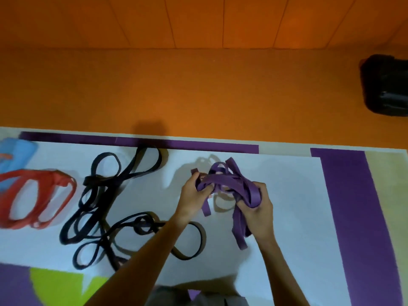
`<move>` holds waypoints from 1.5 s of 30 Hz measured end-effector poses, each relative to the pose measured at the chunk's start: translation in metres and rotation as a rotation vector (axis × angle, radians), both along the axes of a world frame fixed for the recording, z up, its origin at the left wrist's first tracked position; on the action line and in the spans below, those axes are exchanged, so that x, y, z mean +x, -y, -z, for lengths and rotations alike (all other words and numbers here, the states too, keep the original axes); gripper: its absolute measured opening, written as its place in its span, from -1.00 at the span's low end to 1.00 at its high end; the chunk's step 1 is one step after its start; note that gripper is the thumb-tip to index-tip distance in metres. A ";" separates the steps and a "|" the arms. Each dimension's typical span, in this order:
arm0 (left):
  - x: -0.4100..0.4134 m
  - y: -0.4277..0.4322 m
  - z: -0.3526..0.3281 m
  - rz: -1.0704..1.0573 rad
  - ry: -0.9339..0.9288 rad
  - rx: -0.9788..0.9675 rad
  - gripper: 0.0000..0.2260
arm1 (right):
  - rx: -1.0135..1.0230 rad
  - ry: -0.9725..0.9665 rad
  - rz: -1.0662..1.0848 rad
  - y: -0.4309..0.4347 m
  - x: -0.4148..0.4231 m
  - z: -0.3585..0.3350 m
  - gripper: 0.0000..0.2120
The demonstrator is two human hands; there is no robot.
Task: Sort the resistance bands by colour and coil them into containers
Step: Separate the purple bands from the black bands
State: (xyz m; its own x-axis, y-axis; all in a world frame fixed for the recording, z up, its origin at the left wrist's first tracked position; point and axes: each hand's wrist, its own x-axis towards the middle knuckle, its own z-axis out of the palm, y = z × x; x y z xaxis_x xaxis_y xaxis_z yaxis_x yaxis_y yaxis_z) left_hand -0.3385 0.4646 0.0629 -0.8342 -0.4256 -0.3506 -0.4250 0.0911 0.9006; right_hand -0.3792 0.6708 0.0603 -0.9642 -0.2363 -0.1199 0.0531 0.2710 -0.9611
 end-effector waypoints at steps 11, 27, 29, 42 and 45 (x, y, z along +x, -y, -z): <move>0.130 0.074 -0.087 -0.285 -0.176 0.221 -0.80 | -0.213 0.089 -0.132 0.127 0.073 -0.076 -0.61; 0.421 0.297 -0.080 -0.720 -0.594 0.597 -0.77 | -0.227 0.093 -0.477 0.402 0.334 -0.099 -0.55; 0.456 0.322 -0.081 -0.816 -0.552 0.545 -0.83 | -0.208 0.116 -0.551 0.435 0.364 -0.100 -0.52; 0.621 0.474 -0.090 -1.219 -0.585 0.380 -0.75 | -0.104 0.237 -0.853 0.660 0.499 -0.080 -0.53; 0.641 0.523 -0.091 -1.273 -0.550 0.340 -0.78 | -0.064 0.240 -0.901 0.724 0.520 -0.079 -0.57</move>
